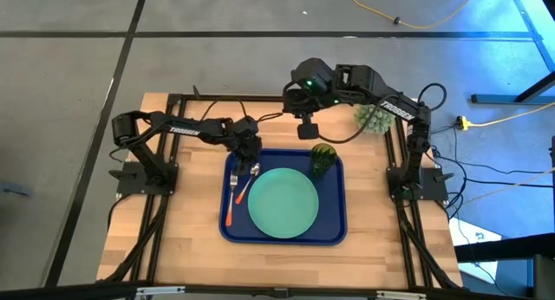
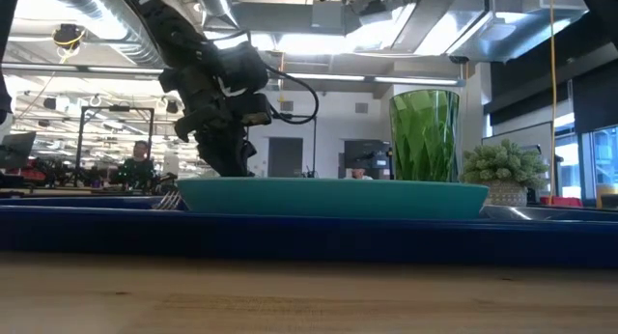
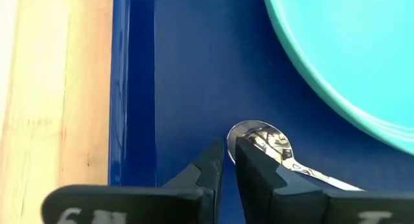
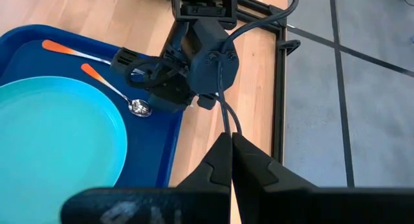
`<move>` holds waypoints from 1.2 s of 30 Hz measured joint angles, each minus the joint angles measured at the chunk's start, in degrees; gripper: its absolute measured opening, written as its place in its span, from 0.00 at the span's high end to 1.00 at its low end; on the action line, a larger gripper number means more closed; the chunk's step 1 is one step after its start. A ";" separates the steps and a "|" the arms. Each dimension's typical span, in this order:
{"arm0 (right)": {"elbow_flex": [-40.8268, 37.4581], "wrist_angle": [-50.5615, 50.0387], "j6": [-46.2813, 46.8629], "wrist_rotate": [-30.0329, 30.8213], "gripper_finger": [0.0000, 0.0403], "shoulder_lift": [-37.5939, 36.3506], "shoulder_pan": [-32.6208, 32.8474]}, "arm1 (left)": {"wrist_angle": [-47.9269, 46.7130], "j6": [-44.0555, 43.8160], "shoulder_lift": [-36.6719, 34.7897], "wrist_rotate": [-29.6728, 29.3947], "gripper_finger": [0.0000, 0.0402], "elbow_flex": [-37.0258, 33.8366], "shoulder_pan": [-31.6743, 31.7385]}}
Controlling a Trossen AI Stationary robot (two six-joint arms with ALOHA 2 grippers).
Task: Pick and place plate/cup/fork/spoon on tray
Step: Put the orange spoon on the left of the green plate on the blue tray
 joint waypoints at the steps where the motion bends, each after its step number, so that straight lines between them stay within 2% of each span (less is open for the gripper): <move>1: 0.00 0.00 0.00 0.00 0.99 0.00 0.00 | 0.00 0.02 0.00 -0.05 0.92 0.00 0.00; 15: 0.00 -1.67 -0.19 0.04 0.99 0.00 0.00 | -0.48 -0.01 0.50 -0.70 0.92 -0.02 0.00; 23: 0.00 -1.75 -0.22 0.04 0.99 0.00 0.00 | -0.55 -0.46 0.50 2.72 0.92 -0.02 0.00; 36: 0.00 -1.99 -0.22 0.07 0.99 0.02 0.00 | -0.56 -0.42 0.50 2.46 0.92 -0.02 -0.04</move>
